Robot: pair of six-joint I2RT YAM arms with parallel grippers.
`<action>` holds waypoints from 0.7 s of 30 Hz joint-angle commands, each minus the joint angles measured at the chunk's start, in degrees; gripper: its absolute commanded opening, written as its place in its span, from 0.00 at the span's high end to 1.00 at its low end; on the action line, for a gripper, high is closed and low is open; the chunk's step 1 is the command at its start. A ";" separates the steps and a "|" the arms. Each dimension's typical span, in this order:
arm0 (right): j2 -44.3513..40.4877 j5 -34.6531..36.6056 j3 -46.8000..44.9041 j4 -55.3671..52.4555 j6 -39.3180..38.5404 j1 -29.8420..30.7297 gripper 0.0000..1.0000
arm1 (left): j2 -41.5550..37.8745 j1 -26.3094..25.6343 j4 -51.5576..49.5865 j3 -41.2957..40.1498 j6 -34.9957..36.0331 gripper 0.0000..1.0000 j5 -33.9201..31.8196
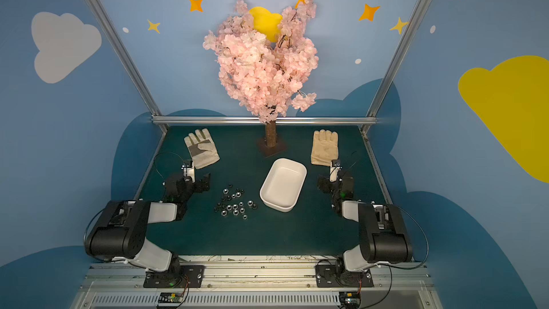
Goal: Put the nuts on the desktop into the storage box
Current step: Pick up the nut from the center of the board.
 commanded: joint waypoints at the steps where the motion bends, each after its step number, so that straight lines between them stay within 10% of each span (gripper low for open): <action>1: -1.69 0.35 1.15 -0.95 0.50 -0.17 0.02 | -1.11 -0.16 0.26 -0.20 0.35 0.00 -0.78; 17: -2.07 1.41 1.76 1.64 3.53 -0.90 0.02 | -1.70 3.20 0.06 0.85 -1.78 0.00 4.42; 21: -6.49 -2.32 17.99 -26.78 2.94 -0.15 0.02 | -10.62 2.44 -31.48 15.64 -7.97 0.00 -4.08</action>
